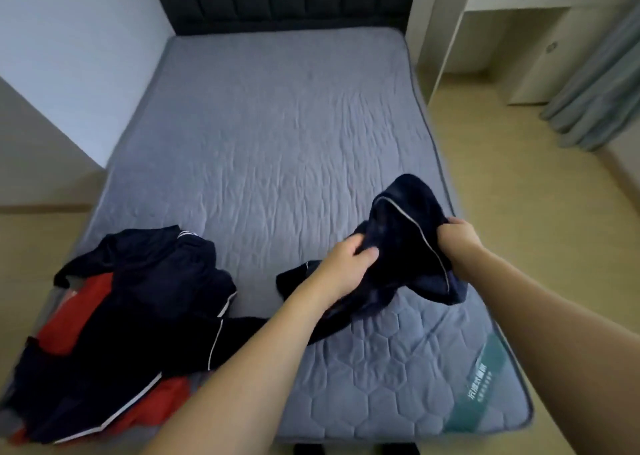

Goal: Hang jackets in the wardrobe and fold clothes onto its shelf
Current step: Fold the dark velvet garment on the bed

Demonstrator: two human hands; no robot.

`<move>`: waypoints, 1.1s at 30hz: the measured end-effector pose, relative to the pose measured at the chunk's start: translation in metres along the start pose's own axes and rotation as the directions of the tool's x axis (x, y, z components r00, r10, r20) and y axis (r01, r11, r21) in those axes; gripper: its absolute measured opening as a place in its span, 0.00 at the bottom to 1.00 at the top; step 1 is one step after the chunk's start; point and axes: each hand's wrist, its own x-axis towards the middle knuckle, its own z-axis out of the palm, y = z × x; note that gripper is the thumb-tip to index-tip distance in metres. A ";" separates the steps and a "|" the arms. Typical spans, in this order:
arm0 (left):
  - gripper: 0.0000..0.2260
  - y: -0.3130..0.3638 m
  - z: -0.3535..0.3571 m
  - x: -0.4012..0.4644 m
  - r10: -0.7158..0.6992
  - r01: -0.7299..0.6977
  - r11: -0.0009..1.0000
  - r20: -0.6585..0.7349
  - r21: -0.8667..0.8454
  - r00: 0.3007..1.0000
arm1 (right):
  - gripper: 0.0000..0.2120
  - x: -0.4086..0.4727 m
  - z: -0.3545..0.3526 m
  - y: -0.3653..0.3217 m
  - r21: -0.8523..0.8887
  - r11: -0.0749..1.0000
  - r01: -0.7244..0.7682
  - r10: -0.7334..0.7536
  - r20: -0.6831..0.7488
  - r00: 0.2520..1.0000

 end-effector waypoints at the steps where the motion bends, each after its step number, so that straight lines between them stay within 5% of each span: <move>1: 0.07 -0.041 0.012 0.010 -0.106 0.085 0.980 0.109 0.181 0.988 | 0.13 0.013 0.008 0.027 -0.171 0.985 0.018 -0.011 0.044 0.999; 4: 0.07 -0.155 0.043 0.047 -0.454 0.241 0.802 0.295 0.547 0.841 | 0.17 0.054 0.038 0.123 -0.602 0.794 0.083 0.165 0.344 0.924; 6: 0.10 -0.211 0.052 0.085 -0.426 0.272 0.749 0.124 0.605 0.896 | 0.22 0.078 0.055 0.180 -0.690 0.722 -0.040 0.455 0.432 0.779; 7: 0.12 -0.237 0.055 0.111 -0.334 0.280 0.743 -0.026 0.608 0.942 | 0.25 0.094 0.062 0.205 -0.684 0.726 -0.069 0.473 0.424 0.773; 10: 0.22 -0.297 0.059 0.187 -0.103 0.324 0.692 -0.356 0.645 0.929 | 0.33 0.158 0.090 0.277 -0.628 0.777 0.039 0.095 0.178 0.979; 13: 0.33 -0.343 0.061 0.242 -0.088 0.384 0.604 -0.421 0.698 0.903 | 0.38 0.204 0.127 0.318 -0.478 0.850 0.222 -0.219 0.065 0.974; 16: 0.19 -0.365 0.062 0.263 -0.062 0.314 0.608 -0.351 0.729 0.934 | 0.40 0.241 0.154 0.324 -0.356 0.890 0.283 -0.252 0.132 0.959; 19: 0.11 -0.360 0.061 0.249 0.217 -0.032 0.920 -0.442 0.390 0.870 | 0.31 0.260 0.160 0.314 0.009 0.960 0.279 -0.279 0.053 0.959; 21: 0.06 -0.345 0.049 0.226 0.211 -0.307 0.947 -0.533 -0.099 0.820 | 0.20 0.253 0.155 0.304 0.216 0.927 0.305 -0.321 0.043 0.946; 23: 0.16 -0.336 0.035 0.193 0.114 -0.268 0.815 -0.310 -0.514 0.944 | 0.13 0.233 0.146 0.295 0.159 0.945 0.285 -0.309 0.156 0.938; 24: 0.18 -0.334 0.031 0.176 0.054 -0.120 0.842 -0.139 -0.526 0.989 | 0.11 0.221 0.139 0.291 0.109 0.960 0.257 -0.276 0.238 0.931; 25: 0.19 -0.333 0.028 0.163 -0.046 0.051 0.930 0.024 -0.363 0.999 | 0.10 0.210 0.133 0.285 0.063 0.977 0.205 -0.214 0.344 0.915; 26: 0.20 -0.334 0.031 0.150 -0.187 0.194 0.981 0.180 -0.025 0.966 | 0.08 0.201 0.128 0.280 0.010 0.989 0.146 -0.134 0.468 0.874; 28: 0.21 -0.333 0.036 0.139 -0.509 0.285 0.728 0.214 0.623 0.834 | 0.12 0.193 0.117 0.266 -0.212 0.970 0.118 0.057 0.674 0.737; 29: 0.21 -0.330 0.036 0.140 -0.559 0.302 0.646 0.165 0.701 0.812 | 0.20 0.194 0.114 0.258 -0.362 0.920 0.149 0.164 0.702 0.693; 31: 0.22 -0.319 0.032 0.152 -0.415 0.320 0.786 0.069 0.529 0.907 | 0.33 0.199 0.113 0.244 -0.617 0.743 0.259 0.267 0.629 0.730; 33: 0.27 -0.313 0.031 0.173 -0.113 0.196 0.889 -0.218 0.414 0.969 | 0.29 0.211 0.119 0.239 -0.795 0.463 0.393 -0.016 0.435 0.900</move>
